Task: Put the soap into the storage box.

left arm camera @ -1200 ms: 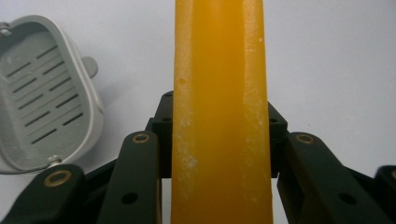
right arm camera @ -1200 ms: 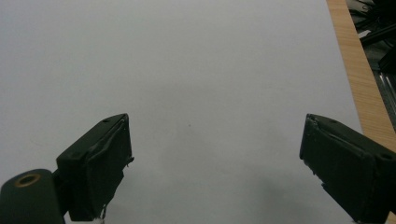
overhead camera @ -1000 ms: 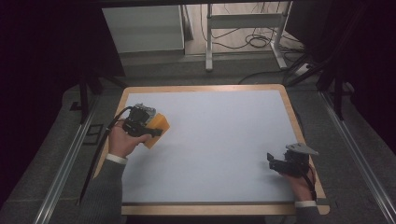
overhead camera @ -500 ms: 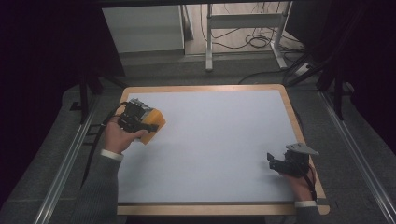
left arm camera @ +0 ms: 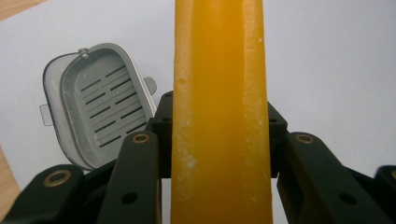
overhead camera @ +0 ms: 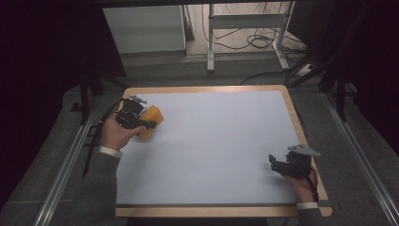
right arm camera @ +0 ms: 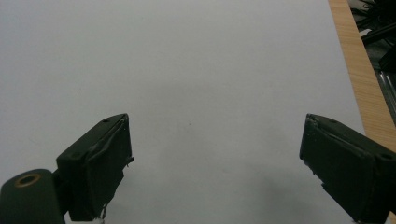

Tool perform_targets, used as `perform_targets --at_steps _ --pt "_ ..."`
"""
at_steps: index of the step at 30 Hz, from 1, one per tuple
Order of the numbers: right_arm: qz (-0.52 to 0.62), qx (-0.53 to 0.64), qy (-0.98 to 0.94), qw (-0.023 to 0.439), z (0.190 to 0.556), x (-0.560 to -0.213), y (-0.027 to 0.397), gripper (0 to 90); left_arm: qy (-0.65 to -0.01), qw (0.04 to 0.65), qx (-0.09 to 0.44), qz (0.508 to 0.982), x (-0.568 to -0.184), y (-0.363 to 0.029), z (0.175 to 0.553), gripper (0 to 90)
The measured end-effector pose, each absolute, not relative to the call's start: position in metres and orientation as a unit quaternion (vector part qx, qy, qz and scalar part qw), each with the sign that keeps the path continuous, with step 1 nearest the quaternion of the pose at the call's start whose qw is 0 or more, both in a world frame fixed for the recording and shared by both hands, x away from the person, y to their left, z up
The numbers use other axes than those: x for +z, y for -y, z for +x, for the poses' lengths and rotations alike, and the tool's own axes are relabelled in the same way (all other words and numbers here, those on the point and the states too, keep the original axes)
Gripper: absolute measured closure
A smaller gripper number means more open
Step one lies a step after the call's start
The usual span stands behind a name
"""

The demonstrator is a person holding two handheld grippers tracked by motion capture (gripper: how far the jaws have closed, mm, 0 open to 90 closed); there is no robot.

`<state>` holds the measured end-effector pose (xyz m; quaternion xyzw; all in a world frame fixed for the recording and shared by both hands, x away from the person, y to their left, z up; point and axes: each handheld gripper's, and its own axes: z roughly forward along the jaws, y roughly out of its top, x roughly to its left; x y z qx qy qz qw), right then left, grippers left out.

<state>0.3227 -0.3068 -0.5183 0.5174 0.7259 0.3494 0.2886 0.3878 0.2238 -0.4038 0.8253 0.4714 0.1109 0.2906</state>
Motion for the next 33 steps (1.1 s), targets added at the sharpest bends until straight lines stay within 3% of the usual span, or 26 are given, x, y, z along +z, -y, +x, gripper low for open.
perform_targets --at_steps 33 --pt "0.522 0.351 -0.721 0.291 0.322 -0.518 0.309 9.2 -0.529 0.273 0.102 0.797 -0.423 -0.244 0.432 61.0"
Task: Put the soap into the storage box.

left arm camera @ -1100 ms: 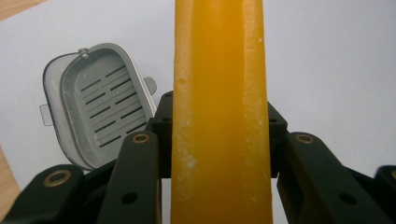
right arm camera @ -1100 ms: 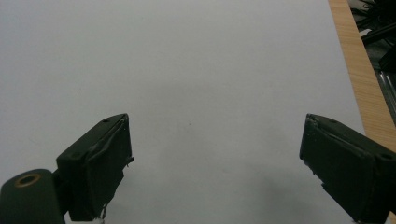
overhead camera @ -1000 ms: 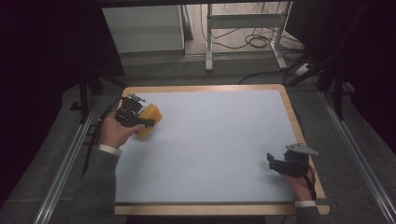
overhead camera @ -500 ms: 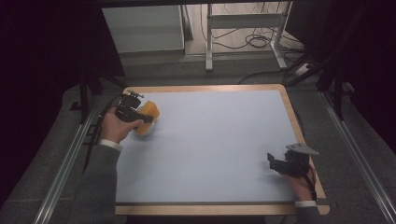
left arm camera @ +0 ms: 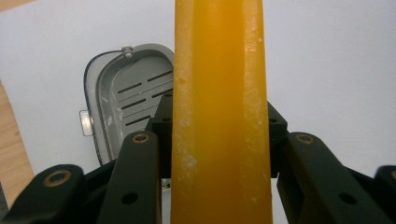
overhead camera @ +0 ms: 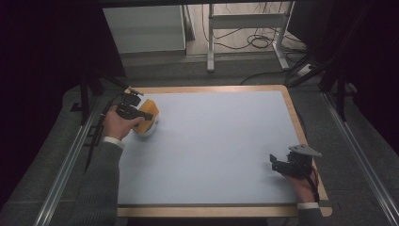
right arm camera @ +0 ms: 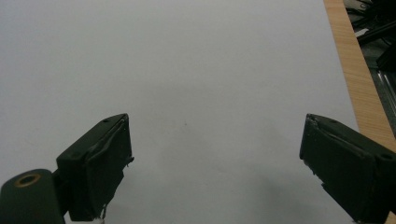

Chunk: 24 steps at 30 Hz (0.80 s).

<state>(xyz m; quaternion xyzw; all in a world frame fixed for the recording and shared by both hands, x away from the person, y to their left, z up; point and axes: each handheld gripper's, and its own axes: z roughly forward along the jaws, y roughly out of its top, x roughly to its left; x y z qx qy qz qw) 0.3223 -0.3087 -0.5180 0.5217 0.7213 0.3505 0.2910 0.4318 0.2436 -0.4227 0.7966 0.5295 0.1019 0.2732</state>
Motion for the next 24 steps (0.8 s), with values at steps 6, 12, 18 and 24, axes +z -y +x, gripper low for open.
perform_targets --at_steps 6,12,18,24 --pt "0.52 0.349 -0.724 0.291 0.322 -0.518 0.308 9.1 -0.539 0.267 0.104 0.792 -0.43 -0.245 0.438 61.0" --pt "0.518 0.348 -0.725 0.292 0.322 -0.518 0.308 9.2 -0.548 0.267 0.102 0.786 -0.437 -0.248 0.446 61.0" --pt "0.52 0.348 -0.723 0.292 0.323 -0.518 0.309 9.2 -0.561 0.264 0.1 0.778 -0.443 -0.252 0.452 61.0" --pt "0.52 0.348 -0.723 0.292 0.323 -0.518 0.309 9.2 -0.571 0.265 0.102 0.77 -0.447 -0.256 0.457 61.0"
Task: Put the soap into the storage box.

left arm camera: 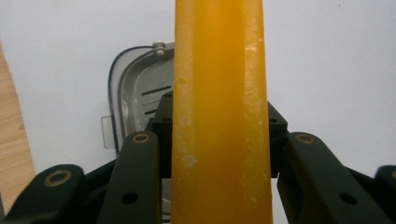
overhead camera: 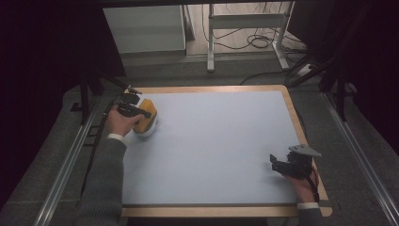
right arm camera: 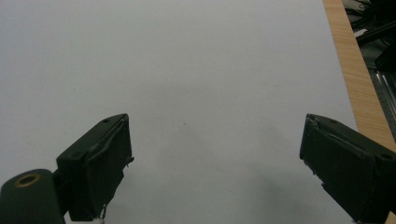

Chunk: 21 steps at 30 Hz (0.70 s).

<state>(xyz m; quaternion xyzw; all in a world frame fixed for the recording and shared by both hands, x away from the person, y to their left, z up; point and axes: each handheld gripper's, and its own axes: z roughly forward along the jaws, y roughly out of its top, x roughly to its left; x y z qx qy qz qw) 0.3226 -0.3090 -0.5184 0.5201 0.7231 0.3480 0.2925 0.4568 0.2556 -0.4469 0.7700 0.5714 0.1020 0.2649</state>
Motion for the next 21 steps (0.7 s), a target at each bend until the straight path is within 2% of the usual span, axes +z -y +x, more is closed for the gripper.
perform_targets --at_steps 21 --pt "0.521 0.346 -0.724 0.293 0.323 -0.52 0.309 9.1 -0.595 0.265 0.098 0.752 -0.463 -0.259 0.464 61.0"
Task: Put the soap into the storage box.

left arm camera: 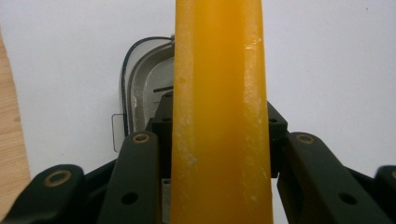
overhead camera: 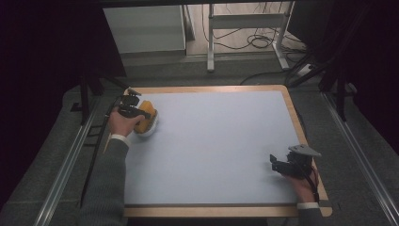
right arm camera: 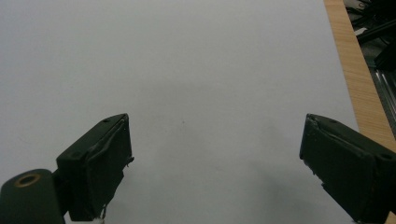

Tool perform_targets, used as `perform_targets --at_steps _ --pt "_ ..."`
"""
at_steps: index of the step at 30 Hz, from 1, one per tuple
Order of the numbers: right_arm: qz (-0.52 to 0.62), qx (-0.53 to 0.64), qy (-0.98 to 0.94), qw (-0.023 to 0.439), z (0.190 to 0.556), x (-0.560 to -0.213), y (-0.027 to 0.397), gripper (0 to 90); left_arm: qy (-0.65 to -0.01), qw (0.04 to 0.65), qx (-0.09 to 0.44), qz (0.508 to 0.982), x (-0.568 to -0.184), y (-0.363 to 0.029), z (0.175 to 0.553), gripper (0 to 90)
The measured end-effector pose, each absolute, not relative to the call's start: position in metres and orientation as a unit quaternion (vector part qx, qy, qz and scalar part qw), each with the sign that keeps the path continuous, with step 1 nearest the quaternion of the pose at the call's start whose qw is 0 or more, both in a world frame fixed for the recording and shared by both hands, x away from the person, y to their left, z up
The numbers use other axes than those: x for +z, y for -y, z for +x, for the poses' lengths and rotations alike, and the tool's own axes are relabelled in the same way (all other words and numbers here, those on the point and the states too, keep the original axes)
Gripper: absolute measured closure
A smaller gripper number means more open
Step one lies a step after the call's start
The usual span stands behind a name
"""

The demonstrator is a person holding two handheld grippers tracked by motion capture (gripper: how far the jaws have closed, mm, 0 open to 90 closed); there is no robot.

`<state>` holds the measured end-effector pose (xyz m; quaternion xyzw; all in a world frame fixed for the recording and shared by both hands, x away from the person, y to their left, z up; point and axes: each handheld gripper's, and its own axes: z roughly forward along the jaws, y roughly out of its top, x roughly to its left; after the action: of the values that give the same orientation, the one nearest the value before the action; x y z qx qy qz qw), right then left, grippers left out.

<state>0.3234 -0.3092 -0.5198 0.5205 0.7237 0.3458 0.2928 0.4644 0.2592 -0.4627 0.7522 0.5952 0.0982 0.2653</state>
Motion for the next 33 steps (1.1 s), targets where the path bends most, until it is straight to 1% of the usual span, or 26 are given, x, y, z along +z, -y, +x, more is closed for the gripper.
perform_targets --at_steps 9,12,19,20,21,22,25,33 --pt "0.52 0.344 -0.725 0.293 0.324 -0.521 0.308 9.2 -0.606 0.271 0.092 0.742 -0.468 -0.259 0.469 61.0" --pt "0.52 0.344 -0.726 0.292 0.323 -0.52 0.309 9.2 -0.606 0.263 0.091 0.746 -0.47 -0.259 0.471 60.9" --pt "0.52 0.343 -0.725 0.292 0.324 -0.521 0.309 9.2 -0.607 0.271 0.098 0.741 -0.471 -0.258 0.471 60.1" --pt "0.52 0.343 -0.726 0.292 0.324 -0.521 0.309 9.2 -0.606 0.283 0.108 0.736 -0.466 -0.259 0.469 58.5" --pt "0.52 0.343 -0.725 0.292 0.324 -0.521 0.309 9.2 -0.604 0.289 0.118 0.733 -0.462 -0.259 0.468 53.6" --pt "0.52 0.343 -0.725 0.292 0.324 -0.521 0.309 9.1 -0.602 0.293 0.124 0.733 -0.459 -0.26 0.467 51.1" --pt "0.52 0.343 -0.726 0.291 0.324 -0.521 0.308 9.2 -0.593 0.298 0.133 0.736 -0.448 -0.261 0.462 45.5" --pt "0.518 0.343 -0.727 0.292 0.323 -0.521 0.306 9.1 -0.586 0.302 0.155 0.736 -0.435 -0.265 0.455 39.2"
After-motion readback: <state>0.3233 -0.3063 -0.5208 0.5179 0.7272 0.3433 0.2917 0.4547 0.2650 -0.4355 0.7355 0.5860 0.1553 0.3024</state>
